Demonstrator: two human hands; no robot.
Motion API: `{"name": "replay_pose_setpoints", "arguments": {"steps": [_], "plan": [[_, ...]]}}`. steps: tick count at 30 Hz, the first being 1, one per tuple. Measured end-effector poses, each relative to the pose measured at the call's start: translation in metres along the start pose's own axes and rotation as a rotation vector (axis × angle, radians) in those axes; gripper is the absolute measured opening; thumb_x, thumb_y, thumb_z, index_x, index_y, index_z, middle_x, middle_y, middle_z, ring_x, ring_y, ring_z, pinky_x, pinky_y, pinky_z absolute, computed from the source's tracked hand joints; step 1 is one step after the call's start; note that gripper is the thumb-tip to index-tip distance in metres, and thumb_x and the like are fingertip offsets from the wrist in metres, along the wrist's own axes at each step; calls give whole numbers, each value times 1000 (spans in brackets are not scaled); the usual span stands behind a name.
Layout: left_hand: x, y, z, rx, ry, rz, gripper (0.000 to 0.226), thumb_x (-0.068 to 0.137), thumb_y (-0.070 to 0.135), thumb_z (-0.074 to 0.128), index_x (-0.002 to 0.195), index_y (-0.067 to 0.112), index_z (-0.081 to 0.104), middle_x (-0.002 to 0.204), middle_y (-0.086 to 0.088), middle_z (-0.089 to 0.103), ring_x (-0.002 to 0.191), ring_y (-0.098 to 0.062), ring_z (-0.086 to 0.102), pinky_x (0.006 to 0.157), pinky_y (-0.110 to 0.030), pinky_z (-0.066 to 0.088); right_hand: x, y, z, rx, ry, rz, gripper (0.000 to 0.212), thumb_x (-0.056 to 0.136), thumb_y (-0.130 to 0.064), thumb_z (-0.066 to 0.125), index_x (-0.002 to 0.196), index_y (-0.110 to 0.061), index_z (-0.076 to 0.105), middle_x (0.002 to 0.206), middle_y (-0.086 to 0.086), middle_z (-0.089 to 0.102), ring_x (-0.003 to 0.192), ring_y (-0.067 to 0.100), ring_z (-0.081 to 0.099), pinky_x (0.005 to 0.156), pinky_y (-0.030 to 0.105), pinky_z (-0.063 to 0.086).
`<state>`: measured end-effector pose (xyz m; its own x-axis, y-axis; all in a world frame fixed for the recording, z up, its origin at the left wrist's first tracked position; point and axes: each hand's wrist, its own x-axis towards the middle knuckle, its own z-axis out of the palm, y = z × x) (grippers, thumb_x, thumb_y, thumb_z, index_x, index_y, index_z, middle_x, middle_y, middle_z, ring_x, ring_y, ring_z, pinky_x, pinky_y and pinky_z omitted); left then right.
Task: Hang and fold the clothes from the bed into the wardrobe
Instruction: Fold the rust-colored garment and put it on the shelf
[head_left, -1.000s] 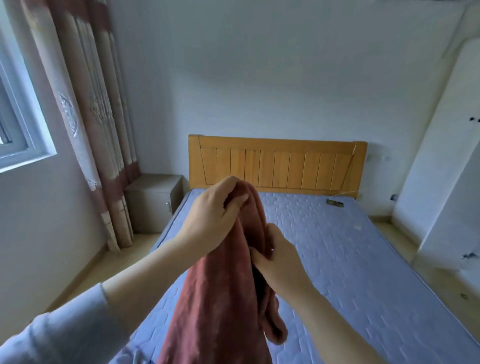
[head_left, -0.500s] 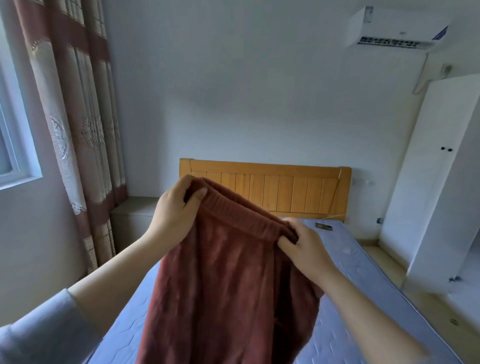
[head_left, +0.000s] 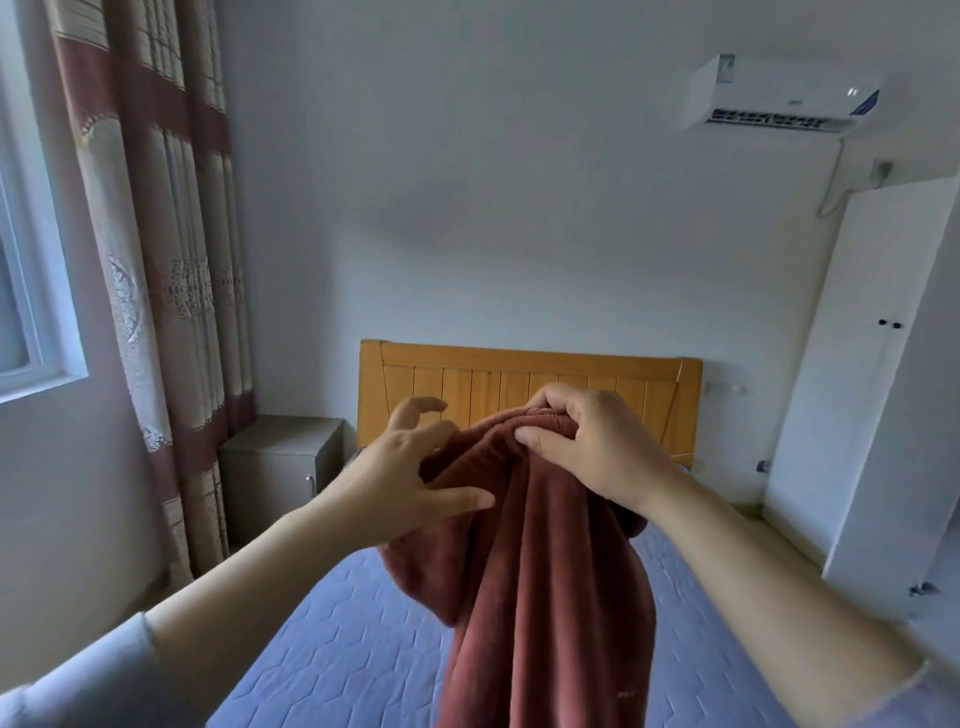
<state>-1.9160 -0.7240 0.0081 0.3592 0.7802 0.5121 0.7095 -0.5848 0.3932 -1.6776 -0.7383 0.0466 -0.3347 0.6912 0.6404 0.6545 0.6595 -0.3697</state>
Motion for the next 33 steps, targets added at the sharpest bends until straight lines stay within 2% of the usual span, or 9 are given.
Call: {"name": "replay_pose_setpoints", "arguments": {"steps": [3, 5, 9, 14, 18, 22, 26, 30, 33], "plan": [[1, 0, 6, -32, 56, -7, 21, 76, 54, 67, 81, 37, 55, 81, 28, 55, 74, 3, 52, 66, -20, 40, 1, -3, -5, -34, 8, 2, 10, 85, -36, 71, 84, -28, 65, 73, -10, 67, 69, 6, 62, 64, 31, 52], [3, -2, 1, -32, 86, 4, 19, 80, 32, 66, 75, 36, 48, 66, 18, 55, 68, 2, 51, 57, -17, 34, -1, -4, -8, -50, -3, 8, 15, 82, -42, 72, 83, -29, 65, 71, -11, 66, 66, 6, 61, 63, 29, 52], [17, -3, -17, 23, 108, 61, 15, 81, 12, 59, 89, 24, 54, 68, 14, 53, 67, 2, 50, 58, -13, 34, 2, -3, -16, -91, -226, 131, 31, 71, -54, 78, 91, -34, 65, 77, -16, 67, 71, 0, 63, 63, 22, 52], [30, -7, -30, 133, 128, 108, 23, 85, 13, 55, 106, 23, 58, 83, 11, 58, 76, -16, 53, 68, -29, 42, 7, 13, -23, -183, -397, 281, 25, 77, -37, 78, 98, -32, 66, 90, -15, 66, 83, 4, 63, 70, 24, 51], [36, -22, -45, 242, 133, 35, 9, 91, 26, 55, 100, 24, 58, 81, 8, 59, 77, -23, 56, 66, -32, 42, 9, 28, -46, -269, -287, 326, 15, 76, -37, 79, 83, -28, 69, 79, -11, 67, 75, 8, 63, 65, 29, 51], [47, -17, -55, 272, 96, 3, 26, 92, 45, 54, 89, 20, 61, 77, 3, 62, 77, -22, 59, 68, -34, 47, 17, 37, -67, -256, -122, 324, 15, 73, -37, 80, 75, -27, 69, 71, -9, 67, 72, 12, 64, 67, 33, 51], [56, 4, -74, 36, -36, -46, 62, 55, 75, 74, 76, 18, 62, 63, 6, 55, 57, -6, 53, 55, -25, 47, 26, 47, -81, 32, 174, 460, 23, 64, -27, 88, 79, -19, 72, 79, -4, 72, 78, 14, 66, 70, 29, 51], [61, 7, -84, 82, -83, -171, 49, 46, 56, 88, 76, 28, 62, 63, 8, 60, 56, -10, 62, 36, -26, 47, 29, 53, -94, 327, 277, 563, 35, 60, -12, 90, 90, -14, 72, 89, 4, 74, 84, 19, 70, 79, 30, 56], [73, 5, -87, 282, 14, -134, 36, 60, 42, 85, 70, 21, 56, 67, 5, 57, 67, -20, 58, 52, -28, 44, 38, 44, -95, 373, 384, 518, 29, 62, -6, 88, 85, -15, 73, 80, 2, 74, 72, 15, 70, 65, 23, 54]]}}
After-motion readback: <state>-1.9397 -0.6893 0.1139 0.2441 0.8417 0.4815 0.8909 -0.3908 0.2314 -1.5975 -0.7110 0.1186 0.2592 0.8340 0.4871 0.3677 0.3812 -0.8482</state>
